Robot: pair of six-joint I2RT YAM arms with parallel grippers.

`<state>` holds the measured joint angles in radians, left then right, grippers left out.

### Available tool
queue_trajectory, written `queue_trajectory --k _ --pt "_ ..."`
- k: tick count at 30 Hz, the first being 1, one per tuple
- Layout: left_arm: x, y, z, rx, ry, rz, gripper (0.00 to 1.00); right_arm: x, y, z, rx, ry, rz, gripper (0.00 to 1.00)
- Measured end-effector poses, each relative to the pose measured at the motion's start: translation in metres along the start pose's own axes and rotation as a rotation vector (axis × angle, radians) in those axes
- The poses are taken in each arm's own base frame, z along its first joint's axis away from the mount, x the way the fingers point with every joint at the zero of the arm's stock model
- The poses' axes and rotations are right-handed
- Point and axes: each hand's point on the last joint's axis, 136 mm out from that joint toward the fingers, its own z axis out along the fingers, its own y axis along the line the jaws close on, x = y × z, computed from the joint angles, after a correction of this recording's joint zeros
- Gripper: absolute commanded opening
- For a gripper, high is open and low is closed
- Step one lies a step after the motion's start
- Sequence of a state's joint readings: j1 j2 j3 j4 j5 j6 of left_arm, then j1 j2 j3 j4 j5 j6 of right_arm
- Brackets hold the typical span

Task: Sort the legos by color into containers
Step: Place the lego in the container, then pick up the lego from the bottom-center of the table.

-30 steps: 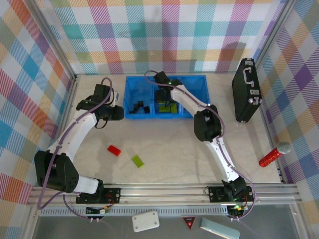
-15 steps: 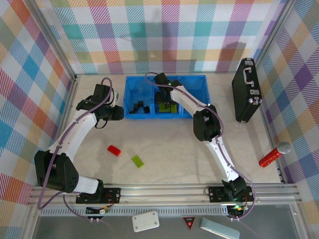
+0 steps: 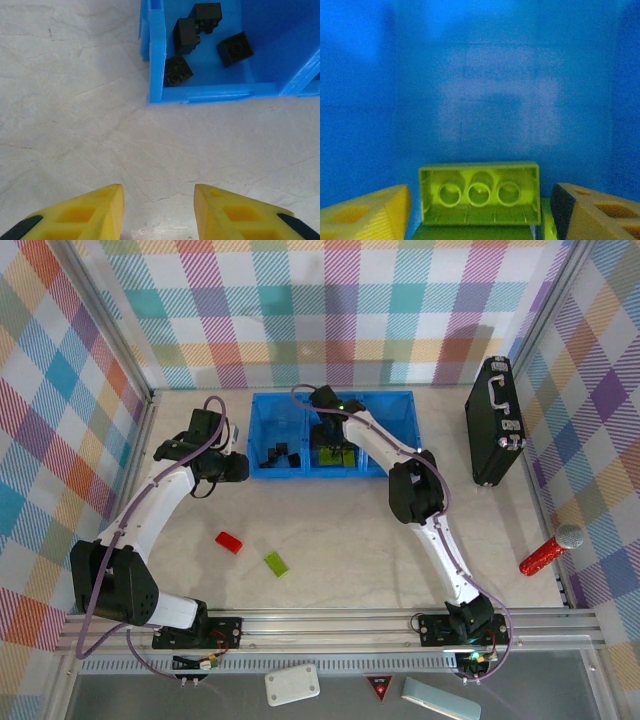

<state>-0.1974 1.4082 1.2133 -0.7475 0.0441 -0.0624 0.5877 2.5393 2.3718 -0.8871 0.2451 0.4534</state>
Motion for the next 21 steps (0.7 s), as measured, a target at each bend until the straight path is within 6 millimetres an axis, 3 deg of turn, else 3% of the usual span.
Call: queue_trajectory --k 11,16,21 --pt "0.003 -0.001 0.005 0.008 0.020 -0.001 0.42 -0.001 0.016 -0.075 -0.042 -0.019 -0.054 0.75" --pt "0.003 -0.001 0.006 0.004 0.020 -0.001 0.42 0.028 0.038 -0.110 -0.085 0.011 -0.115 0.74" --pt "0.003 0.000 0.006 0.000 0.020 -0.001 0.42 0.065 0.058 -0.129 -0.104 0.055 -0.188 0.73"
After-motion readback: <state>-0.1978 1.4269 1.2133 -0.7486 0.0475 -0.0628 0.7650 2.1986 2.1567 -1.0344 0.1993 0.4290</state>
